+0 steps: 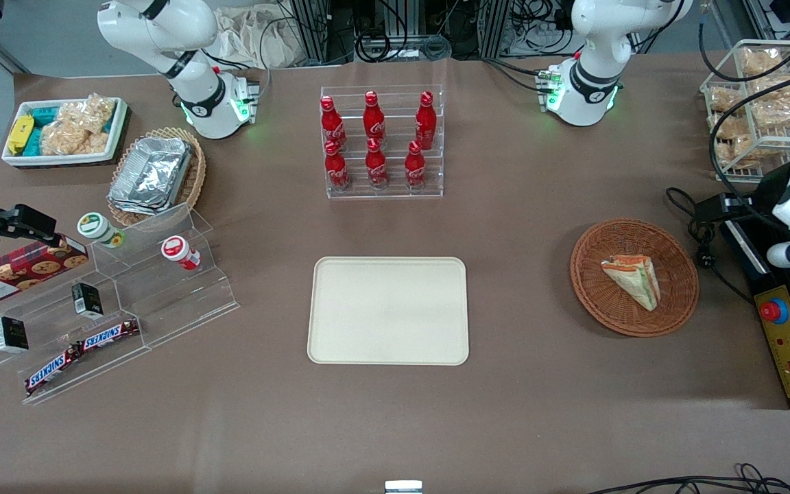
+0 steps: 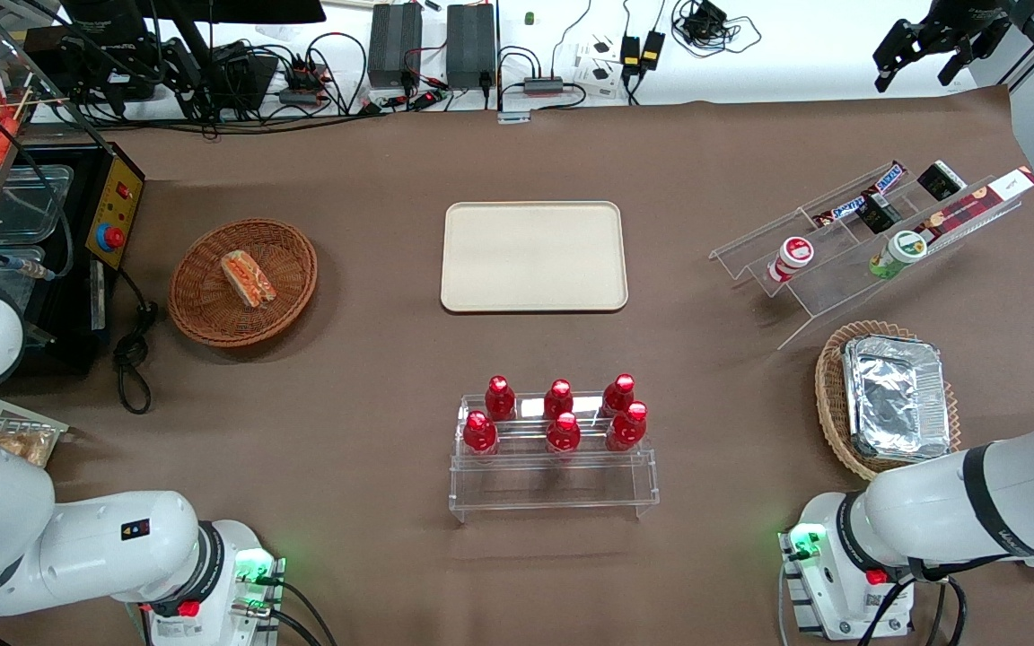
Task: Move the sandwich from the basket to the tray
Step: 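Move the left gripper over the wicker basket toward the sandwich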
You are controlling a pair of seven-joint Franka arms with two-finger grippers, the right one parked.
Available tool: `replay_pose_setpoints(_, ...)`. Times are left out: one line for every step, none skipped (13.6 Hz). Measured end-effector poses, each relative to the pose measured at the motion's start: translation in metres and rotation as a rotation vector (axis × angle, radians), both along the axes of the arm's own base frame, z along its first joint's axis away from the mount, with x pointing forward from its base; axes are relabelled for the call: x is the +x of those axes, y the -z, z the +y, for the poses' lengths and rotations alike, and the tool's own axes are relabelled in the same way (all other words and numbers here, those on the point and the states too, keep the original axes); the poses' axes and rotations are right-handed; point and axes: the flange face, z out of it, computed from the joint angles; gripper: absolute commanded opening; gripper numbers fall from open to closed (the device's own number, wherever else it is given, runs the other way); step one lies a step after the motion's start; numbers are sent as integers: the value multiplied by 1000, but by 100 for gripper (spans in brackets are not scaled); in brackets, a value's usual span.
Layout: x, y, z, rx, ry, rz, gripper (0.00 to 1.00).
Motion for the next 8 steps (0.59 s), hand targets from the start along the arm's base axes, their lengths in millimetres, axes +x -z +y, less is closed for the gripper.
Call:
replay_pose_setpoints(0,0,-2,0,1,1,99)
replay_pose_setpoints(0,1,-2,1,1,2,99)
replay_pose_setpoints(0,1,-2,1,1,3,99)
replay_pose_setpoints(0,1,-2,1,1,3,99)
replay_pose_setpoints(0,2,-2,1,2,4,99)
replay_pose_setpoints(0,3,-2,1,1,7,99)
replay_pose_setpoints(1,5,-1,0,1,11,99)
replay_pose_setpoints(1,7,0,0,0,16,99)
